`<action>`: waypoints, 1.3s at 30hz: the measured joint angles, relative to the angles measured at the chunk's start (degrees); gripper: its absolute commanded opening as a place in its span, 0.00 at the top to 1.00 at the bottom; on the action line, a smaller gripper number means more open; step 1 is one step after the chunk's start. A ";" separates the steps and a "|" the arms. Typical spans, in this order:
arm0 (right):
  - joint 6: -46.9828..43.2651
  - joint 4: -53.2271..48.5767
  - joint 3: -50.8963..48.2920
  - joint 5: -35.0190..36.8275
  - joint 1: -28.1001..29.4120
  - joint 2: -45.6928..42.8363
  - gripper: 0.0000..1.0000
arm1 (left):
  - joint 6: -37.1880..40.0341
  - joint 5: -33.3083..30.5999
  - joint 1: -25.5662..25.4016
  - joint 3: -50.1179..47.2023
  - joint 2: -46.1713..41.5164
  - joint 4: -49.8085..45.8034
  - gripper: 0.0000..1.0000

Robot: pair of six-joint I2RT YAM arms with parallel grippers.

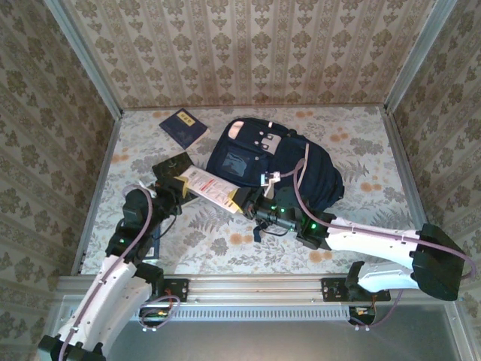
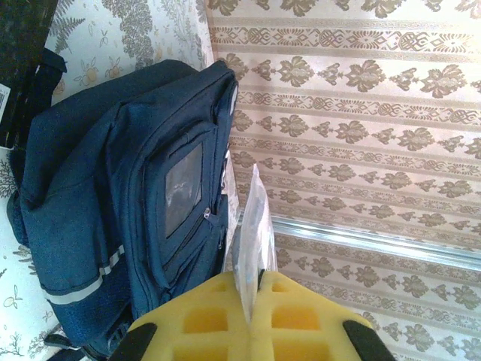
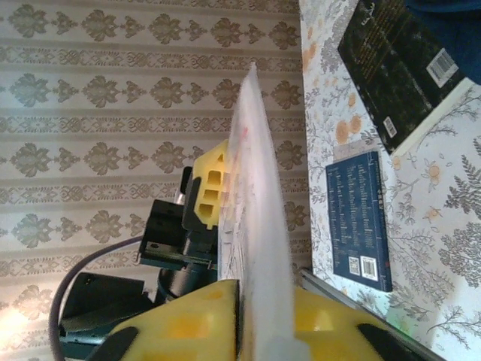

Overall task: Pack the student bag
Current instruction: Pass the loose stationery, then open the student bag at the top-center of the table.

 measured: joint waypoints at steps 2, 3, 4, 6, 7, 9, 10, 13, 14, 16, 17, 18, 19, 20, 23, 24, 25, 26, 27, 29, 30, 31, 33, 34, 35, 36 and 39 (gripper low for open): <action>0.04 -0.22 0.00 0.22 0.00 -0.22 0.97 | 0.85 -0.35 -0.31 0.28 0.28 -0.02 0.80; -0.22 -0.52 0.00 0.35 0.00 -0.52 0.99 | 1.92 -0.33 -0.42 0.55 0.57 -0.20 0.65; -0.83 -0.83 0.00 0.55 0.00 -1.03 1.00 | 3.13 -0.42 -0.66 1.09 1.01 -0.98 0.55; -2.19 -2.73 0.00 1.62 -0.20 -2.97 1.00 | 6.25 -0.37 -0.68 2.51 2.16 -2.45 0.44; -2.99 -4.02 -0.02 2.12 -0.46 -4.24 1.00 | 8.20 -0.39 -0.68 3.56 3.08 -3.28 0.37; -4.87 -7.30 -0.02 3.37 -1.33 -7.56 1.00 | 12.70 0.17 -0.74 5.79 4.81 -4.63 0.24; -6.03 -9.66 -0.02 4.11 -2.16 -9.81 1.00 | 15.06 0.70 -1.03 6.91 5.79 -4.72 0.23; -9.33 -18.45 0.00 7.63 -4.98 -17.38 1.00 | 22.43 2.60 -3.15 10.54 10.29 -4.24 0.23; -10.43 -21.73 0.09 9.16 -5.86 -19.87 1.00 | 24.79 2.97 -4.37 11.89 12.17 -4.20 0.23; -13.11 -30.01 0.33 13.38 -7.82 -25.62 1.00 | 30.75 3.45 -8.13 17.14 18.49 -5.40 0.24; -13.92 -33.75 0.48 15.30 -8.50 -27.91 1.00 | 33.27 3.50 -9.75 20.26 21.94 -6.27 0.24; -14.91 -38.10 0.59 17.73 -9.33 -30.62 1.00 | 36.24 3.54 -11.82 24.55 26.67 -7.45 0.24; -15.72 -42.29 0.59 20.13 -10.05 -33.35 1.00 | 38.88 3.56 -13.62 28.72 30.99 -8.24 0.25; -16.46 -45.94 0.59 22.29 -10.58 -35.78 1.00 | 41.44 3.69 -15.34 33.11 35.45 -9.20 0.25; -19.30 -55.65 0.59 29.46 -11.52 -43.36 1.00 | 48.61 4.85 -19.96 48.26 49.90 -12.35 0.29; -20.76 -58.47 0.81 31.98 -11.72 -45.94 1.00 | 50.93 5.90 -21.35 53.94 55.49 -13.64 0.31; -22.05 -60.87 1.25 34.27 -11.76 -47.89 1.00 | 52.81 6.97 -22.43 58.75 60.15 -14.53 0.33; -23.17 -63.08 1.92 36.24 -11.85 -49.18 1.00 | 54.29 7.96 -23.28 62.97 64.24 -15.41 0.34; -24.52 -65.57 3.06 38.56 -11.98 -50.16 1.00 | 56.04 9.20 -24.30 68.11 69.35 -16.61 0.36; -26.97 -69.20 5.55 42.03 -11.98 -50.97 1.00 | 58.73 10.97 -25.70 76.02 77.48 -18.75 0.38; -28.11 -70.40 6.64 43.52 -11.98 -51.19 1.00 | 60.00 11.72 -26.29 79.91 81.31 -20.33 0.38; -29.22 -71.38 7.65 44.85 -11.98 -51.45 1.00 | 61.18 12.22 -26.86 84.08 85.53 -22.16 0.39; -31.21 -72.87 8.90 46.73 -11.98 -51.93 1.00 | 62.66 12.96 -27.67 90.40 91.97 -24.65 0.40; -32.09 -73.55 9.42 47.41 -12.02 -52.15 1.00 | 63.10 13.38 -27.93 92.91 94.90 -25.53 0.40; -32.83 -74.01 9.68 47.95 -12.04 -52.33 1.00 | 63.28 13.57 -28.02 94.27 96.83 -25.92 0.41; -33.57 -74.51 9.97 48.37 -12.07 -52.57 1.00 | 63.34 13.79 -28.09 95.25 98.64 -26.43 0.41; -35.41 -75.54 10.34 49.24 -12.09 -53.31 1.00 | 63.32 13.75 -28.09 96.32 101.90 -27.41 0.44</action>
